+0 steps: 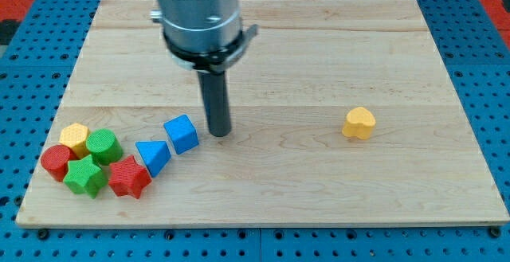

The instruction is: Push the yellow heart towards the top of blue cube

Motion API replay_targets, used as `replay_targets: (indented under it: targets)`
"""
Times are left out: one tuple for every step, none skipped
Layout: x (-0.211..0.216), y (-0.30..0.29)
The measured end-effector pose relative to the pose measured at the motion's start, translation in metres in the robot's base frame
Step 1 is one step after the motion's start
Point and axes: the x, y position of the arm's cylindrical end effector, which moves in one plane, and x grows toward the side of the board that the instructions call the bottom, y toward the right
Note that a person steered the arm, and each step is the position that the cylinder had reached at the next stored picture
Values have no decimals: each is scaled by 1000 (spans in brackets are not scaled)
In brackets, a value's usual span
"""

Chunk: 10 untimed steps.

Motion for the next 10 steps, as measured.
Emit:
replay_targets:
  targets:
    - [8, -15]
    - [11, -46]
    - [9, -47]
    - [14, 48]
    - [16, 197]
    - [30, 282]
    - [-5, 303]
    - [-16, 245]
    - [-32, 201]
    - [-49, 215]
